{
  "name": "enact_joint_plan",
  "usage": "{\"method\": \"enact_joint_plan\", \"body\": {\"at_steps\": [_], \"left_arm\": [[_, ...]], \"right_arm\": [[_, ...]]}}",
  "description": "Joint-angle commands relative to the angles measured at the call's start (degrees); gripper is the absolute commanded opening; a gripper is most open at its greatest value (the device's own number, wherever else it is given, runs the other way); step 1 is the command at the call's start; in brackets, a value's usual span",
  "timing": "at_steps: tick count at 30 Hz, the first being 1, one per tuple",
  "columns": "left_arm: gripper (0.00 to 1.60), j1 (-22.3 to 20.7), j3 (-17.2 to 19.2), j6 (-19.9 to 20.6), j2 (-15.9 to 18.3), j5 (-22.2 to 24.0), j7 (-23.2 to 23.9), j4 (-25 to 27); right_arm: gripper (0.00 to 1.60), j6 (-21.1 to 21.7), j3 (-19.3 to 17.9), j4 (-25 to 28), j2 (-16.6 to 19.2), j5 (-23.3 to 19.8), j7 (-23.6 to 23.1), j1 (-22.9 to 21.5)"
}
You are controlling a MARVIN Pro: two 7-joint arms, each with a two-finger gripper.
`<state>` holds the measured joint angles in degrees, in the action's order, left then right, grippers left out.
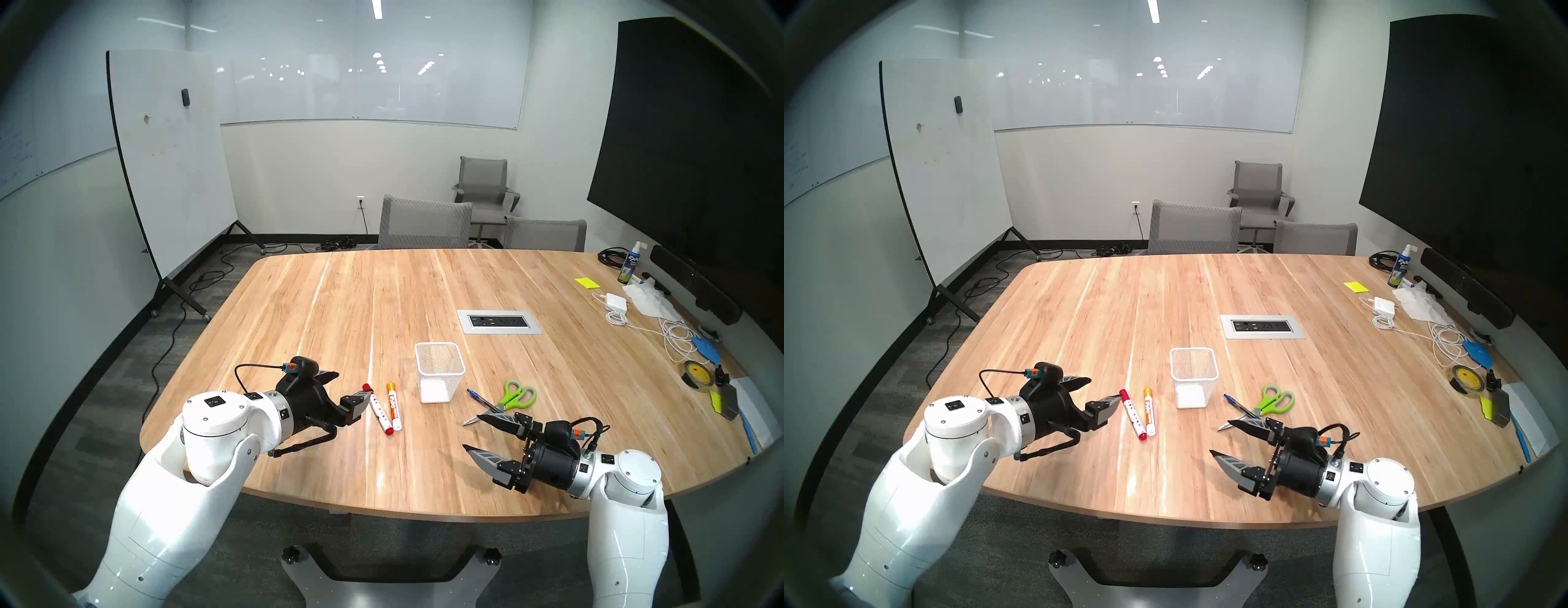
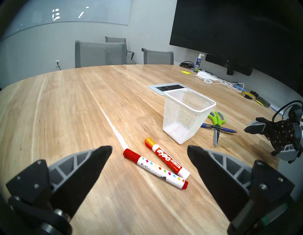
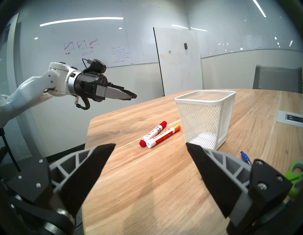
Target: Place the pen, the marker, and the scissors into the pen holder
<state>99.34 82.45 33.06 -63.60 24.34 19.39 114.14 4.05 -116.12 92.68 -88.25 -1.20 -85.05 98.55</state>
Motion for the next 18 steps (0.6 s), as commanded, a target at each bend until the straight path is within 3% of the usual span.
{"method": "enact_joint_plan", "body": {"at_steps": [1, 18], "left_arm": [[1.6, 0.0, 0.2, -0.5, -0.3, 0.0, -0.1, 0.8], [1.6, 0.0, 0.4, -0.4, -0.5, -0.3, 0.1, 0.8]], "right_arm": [[1.6, 0.0, 0.1, 0.7, 0.1, -0.5, 0.0, -0.3], [1.6, 0.0, 0.1, 0.7, 0.1, -0.5, 0.0, -0.3]]}}
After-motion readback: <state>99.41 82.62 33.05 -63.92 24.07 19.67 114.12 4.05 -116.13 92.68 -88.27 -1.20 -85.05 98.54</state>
